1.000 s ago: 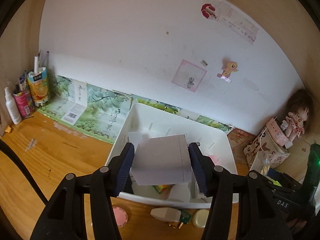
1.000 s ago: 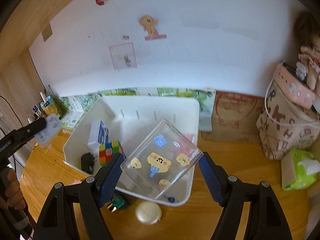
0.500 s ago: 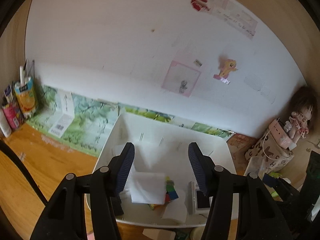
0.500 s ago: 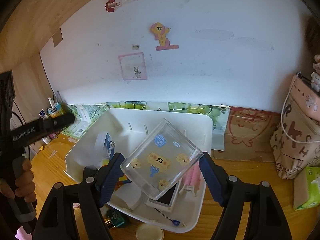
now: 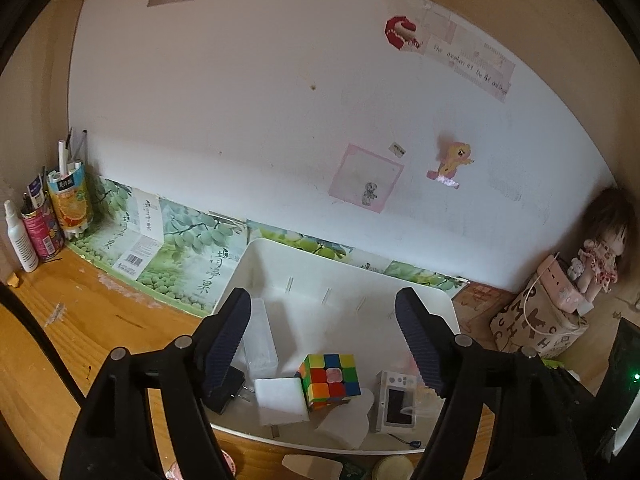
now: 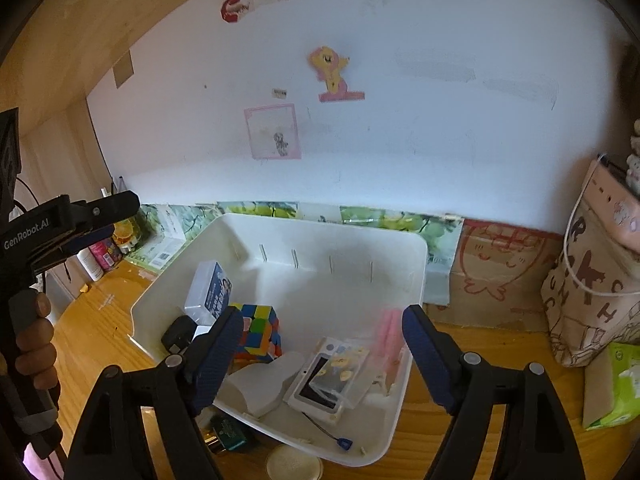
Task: Organize rigid objects
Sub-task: 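Carry the pad and clear box over the bin and open both grippers, then withdraw both tools from the bin toward the remaining objects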
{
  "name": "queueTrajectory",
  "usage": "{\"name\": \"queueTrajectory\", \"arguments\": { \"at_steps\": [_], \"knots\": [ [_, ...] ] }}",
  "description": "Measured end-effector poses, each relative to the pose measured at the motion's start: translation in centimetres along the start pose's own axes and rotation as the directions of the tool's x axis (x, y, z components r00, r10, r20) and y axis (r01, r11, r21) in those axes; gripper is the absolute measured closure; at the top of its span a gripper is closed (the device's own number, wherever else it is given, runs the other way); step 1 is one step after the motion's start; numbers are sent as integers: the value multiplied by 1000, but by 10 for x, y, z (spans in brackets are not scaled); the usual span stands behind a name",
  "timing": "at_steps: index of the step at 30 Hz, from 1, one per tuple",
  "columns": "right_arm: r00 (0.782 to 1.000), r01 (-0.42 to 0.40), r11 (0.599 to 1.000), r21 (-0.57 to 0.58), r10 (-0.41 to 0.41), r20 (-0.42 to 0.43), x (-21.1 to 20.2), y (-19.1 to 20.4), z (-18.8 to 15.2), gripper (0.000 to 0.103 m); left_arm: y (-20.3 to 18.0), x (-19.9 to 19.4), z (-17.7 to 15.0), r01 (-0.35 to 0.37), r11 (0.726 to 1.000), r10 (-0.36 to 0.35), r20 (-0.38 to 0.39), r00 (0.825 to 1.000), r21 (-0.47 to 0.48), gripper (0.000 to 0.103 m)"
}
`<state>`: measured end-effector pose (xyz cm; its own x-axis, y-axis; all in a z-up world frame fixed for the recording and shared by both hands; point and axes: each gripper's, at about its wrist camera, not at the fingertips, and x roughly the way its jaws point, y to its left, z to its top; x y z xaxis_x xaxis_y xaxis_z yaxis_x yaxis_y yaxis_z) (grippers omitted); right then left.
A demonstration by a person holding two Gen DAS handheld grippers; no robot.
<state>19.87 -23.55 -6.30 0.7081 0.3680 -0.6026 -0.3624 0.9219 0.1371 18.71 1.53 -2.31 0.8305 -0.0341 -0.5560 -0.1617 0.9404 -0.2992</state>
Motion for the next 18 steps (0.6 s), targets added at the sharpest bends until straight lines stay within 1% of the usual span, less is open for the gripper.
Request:
{"name": "queueTrajectory", "arguments": {
  "at_steps": [2, 9, 14, 17, 18],
  "knots": [
    [1000, 2, 1000, -2, -2, 11, -5, 0, 1, 17, 0, -6, 0, -1, 1000, 1, 10, 1000, -6, 25],
    [997, 10, 1000, -12, -9, 72, -32, 3, 3, 17, -1, -31, 0, -4, 1000, 4, 51, 999, -7, 24],
    [992, 16, 1000, -9, -15, 125, -55, 7, 4, 17, 1, -51, -1, -10, 1000, 12, 77, 997, -27, 24],
    [988, 25, 1000, -7, -24, 154, -69, 9, 3, 17, 5, -64, -4, -16, 999, 19, 85, 996, -39, 18],
    [986, 26, 1000, -5, -25, 167, -74, 10, 3, 17, 7, -67, -5, -17, 999, 21, 89, 996, -42, 18]
  ]
}}
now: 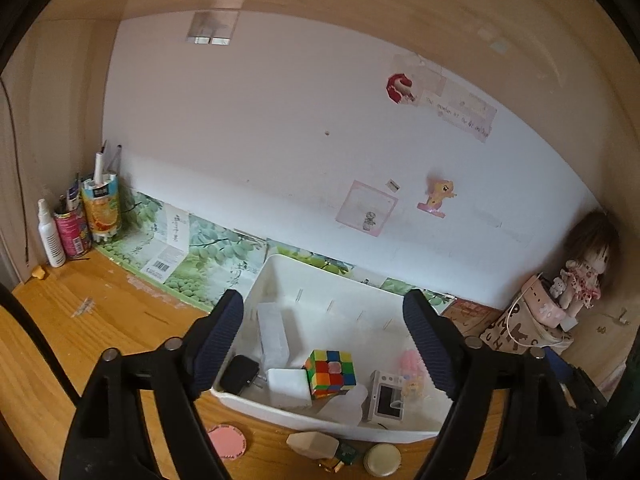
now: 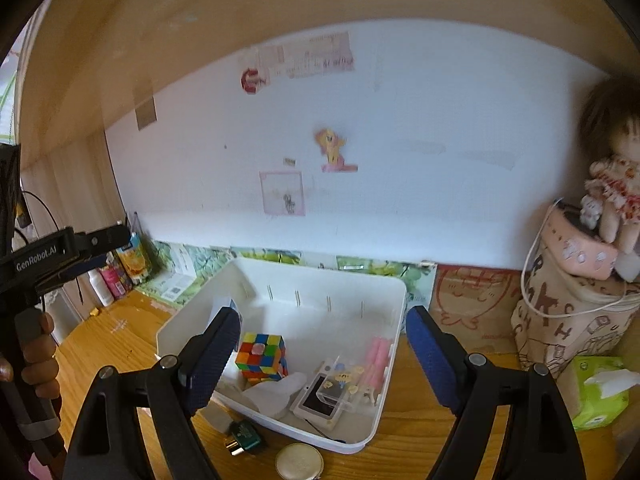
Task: Organize rigid objects
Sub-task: 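Withdraw both tools from the bin toward the remaining objects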
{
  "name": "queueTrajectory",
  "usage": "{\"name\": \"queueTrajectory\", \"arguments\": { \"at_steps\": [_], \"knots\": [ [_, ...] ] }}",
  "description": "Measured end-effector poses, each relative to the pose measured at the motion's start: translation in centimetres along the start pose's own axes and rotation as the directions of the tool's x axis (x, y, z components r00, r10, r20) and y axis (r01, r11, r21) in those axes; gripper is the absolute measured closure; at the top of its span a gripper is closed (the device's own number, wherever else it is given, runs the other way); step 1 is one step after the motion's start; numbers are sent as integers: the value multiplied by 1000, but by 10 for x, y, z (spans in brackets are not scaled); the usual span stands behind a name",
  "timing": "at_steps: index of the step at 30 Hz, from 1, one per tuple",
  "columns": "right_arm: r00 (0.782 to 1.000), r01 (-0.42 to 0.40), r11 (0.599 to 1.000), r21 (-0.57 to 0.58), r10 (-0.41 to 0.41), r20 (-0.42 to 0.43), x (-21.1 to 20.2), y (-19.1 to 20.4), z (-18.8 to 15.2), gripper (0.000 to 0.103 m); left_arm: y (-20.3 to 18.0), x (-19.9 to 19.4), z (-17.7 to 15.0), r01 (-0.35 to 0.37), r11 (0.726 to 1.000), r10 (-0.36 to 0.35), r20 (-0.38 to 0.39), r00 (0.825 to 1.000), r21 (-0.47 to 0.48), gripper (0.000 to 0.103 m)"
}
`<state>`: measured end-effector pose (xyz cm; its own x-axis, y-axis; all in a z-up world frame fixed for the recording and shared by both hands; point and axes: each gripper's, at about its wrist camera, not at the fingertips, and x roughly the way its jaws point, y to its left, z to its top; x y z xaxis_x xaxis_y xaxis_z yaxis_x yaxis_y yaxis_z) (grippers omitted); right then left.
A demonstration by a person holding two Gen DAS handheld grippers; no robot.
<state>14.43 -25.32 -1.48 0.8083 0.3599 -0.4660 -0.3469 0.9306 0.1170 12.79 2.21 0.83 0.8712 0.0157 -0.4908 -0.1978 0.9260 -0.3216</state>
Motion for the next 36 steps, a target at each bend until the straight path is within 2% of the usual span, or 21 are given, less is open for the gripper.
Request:
{"name": "queueTrajectory", "arguments": {
  "at_steps": [6, 10, 17, 22, 28, 32, 36],
  "knots": [
    [998, 13, 1000, 18, -14, 55, -25, 4, 2, 17, 13, -22, -6, -17, 1000, 18, 22, 1000, -13, 18],
    [998, 15, 1000, 17, -16, 68, -39, 8, -1, 17, 22, -31, -13, -34, 999, 34, 10, 999, -19, 16],
    [999, -20, 1000, 23, 19, 32, -53, 15, -19, 17, 37, -33, -34, -75, 997, 75, -72, 995, -7, 16],
    [999, -43, 997, 67, 44, -12, -54, 16, -38, 17, 50, -28, -50, -119, 993, 114, -151, 982, -20, 16],
    [995, -73, 987, 143, 83, -62, -49, 14, -62, 17, 64, -19, -71, -167, 986, 156, -266, 951, -16, 16],
    [990, -64, 982, 175, 84, -111, -41, 14, -77, 17, 73, -8, -82, -193, 981, 183, -348, 919, 4, 16],
    [981, -61, 976, 209, 97, -168, -30, 15, -91, 17, 82, 7, -91, -206, 979, 188, -440, 878, 8, 16]
  ]
}}
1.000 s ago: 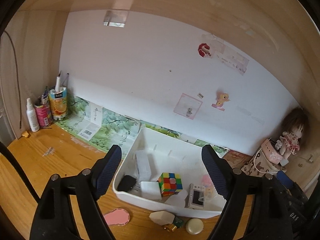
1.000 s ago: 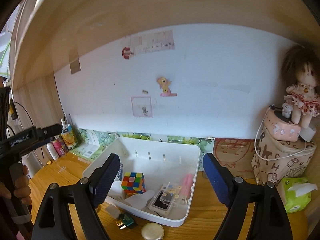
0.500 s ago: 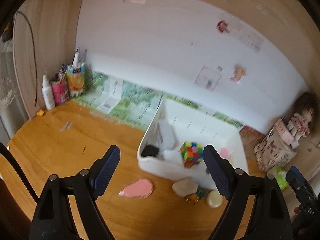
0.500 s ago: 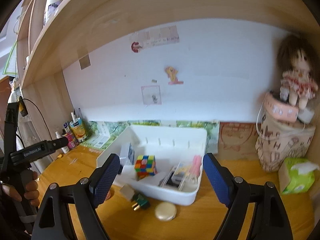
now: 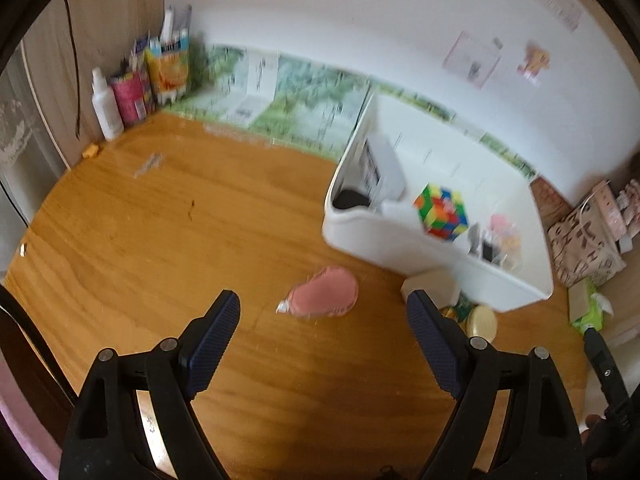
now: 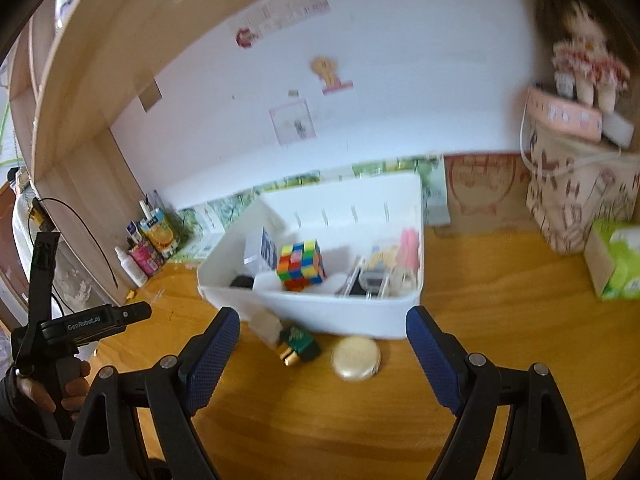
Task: Organize rigid objects
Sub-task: 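Withdraw both tools from the bin toward the remaining objects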
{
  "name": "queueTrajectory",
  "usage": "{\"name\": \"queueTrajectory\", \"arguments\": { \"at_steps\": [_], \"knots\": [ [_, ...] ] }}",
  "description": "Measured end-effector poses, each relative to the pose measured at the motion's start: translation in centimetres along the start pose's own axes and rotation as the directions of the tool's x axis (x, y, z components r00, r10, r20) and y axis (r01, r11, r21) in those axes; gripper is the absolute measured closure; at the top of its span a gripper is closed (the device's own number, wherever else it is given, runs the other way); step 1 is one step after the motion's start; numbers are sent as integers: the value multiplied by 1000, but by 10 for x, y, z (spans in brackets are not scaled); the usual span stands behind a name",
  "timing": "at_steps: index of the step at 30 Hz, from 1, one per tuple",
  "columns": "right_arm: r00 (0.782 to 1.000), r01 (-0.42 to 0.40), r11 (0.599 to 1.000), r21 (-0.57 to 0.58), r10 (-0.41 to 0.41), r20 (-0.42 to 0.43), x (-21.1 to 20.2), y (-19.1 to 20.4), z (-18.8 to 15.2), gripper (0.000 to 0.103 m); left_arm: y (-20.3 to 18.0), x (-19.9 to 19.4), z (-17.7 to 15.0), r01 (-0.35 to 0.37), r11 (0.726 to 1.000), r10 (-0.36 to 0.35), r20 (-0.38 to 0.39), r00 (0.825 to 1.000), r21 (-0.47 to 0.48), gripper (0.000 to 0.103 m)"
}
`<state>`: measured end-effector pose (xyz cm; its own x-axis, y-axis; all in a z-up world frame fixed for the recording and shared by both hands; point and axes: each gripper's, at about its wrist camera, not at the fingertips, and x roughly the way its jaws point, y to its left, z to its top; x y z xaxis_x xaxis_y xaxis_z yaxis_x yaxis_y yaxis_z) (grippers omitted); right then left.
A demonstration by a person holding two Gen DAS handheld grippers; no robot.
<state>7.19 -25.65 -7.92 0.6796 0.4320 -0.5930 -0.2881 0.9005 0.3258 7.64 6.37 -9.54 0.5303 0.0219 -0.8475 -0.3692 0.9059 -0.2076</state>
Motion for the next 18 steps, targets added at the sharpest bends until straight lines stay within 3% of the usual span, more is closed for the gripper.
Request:
{"name": "queueTrajectory", "arguments": {
  "at_steps": [8, 18],
  "knots": [
    [988, -14, 996, 93, 28, -150, 37, -7, -20, 17, 3, 38, -4, -7, 1000, 5, -155, 988, -10, 16],
    [953, 88, 977, 192, -27, -302, 81, -32, -26, 17, -4, 80, -2, -34, 999, 34, -289, 957, 5, 16]
  ]
}}
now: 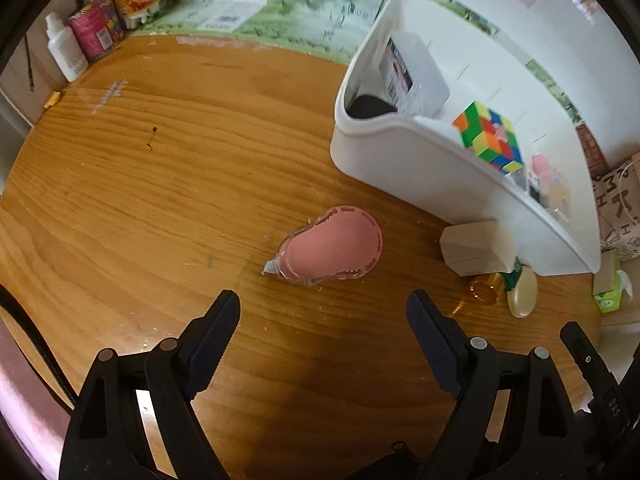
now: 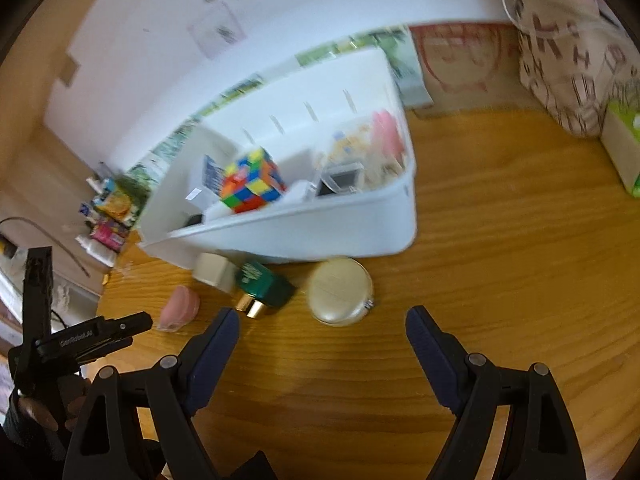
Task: Organize rigid objects
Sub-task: 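Withdraw both tools from the bin toward the remaining objects, then lower the left gripper onto the pink tape roller while the right gripper grasps the beige compact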
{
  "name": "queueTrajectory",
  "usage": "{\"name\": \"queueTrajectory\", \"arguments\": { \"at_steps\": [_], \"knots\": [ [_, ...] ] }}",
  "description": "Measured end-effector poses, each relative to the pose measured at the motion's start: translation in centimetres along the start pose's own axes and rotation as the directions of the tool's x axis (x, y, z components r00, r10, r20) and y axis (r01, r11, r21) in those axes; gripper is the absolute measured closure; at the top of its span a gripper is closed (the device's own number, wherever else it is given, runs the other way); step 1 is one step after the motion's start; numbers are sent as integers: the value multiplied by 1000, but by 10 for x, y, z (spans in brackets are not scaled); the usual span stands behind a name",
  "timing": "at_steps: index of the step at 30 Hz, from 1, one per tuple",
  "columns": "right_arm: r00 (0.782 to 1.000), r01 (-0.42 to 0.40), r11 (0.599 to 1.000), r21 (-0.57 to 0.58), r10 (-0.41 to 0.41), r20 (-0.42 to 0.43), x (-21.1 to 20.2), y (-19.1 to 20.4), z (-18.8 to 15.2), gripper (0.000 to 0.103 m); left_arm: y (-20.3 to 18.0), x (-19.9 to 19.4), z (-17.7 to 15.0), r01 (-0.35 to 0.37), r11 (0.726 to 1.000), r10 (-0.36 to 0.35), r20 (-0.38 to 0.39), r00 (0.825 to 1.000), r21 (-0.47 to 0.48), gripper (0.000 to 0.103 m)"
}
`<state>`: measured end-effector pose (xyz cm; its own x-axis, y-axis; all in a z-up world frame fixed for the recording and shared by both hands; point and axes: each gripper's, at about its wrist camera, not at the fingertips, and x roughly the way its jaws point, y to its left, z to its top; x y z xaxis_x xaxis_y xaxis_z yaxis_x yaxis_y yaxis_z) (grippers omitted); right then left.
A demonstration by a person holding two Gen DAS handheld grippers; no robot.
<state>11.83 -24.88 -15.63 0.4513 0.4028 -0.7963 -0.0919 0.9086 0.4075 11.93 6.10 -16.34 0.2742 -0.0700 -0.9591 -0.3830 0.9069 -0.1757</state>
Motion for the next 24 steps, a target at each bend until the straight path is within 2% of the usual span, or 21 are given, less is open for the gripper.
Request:
{"name": "queueTrajectory", "arguments": {
  "at_steps": [8, 20, 24],
  "knots": [
    [993, 47, 998, 42, -42, -112, 29, -8, 1, 17, -7, 25, 7, -48, 998, 50, -69, 996, 28, 16],
    [973, 130, 991, -12, -130, -189, 51, -2, 3, 17, -17, 49, 16, -88, 994, 95, -106, 990, 71, 16],
    [968, 157, 987, -33, -161, -193, 54, -1, 3, 18, -21, 55, 18, -106, 990, 115, -95, 989, 95, 16]
  ]
}}
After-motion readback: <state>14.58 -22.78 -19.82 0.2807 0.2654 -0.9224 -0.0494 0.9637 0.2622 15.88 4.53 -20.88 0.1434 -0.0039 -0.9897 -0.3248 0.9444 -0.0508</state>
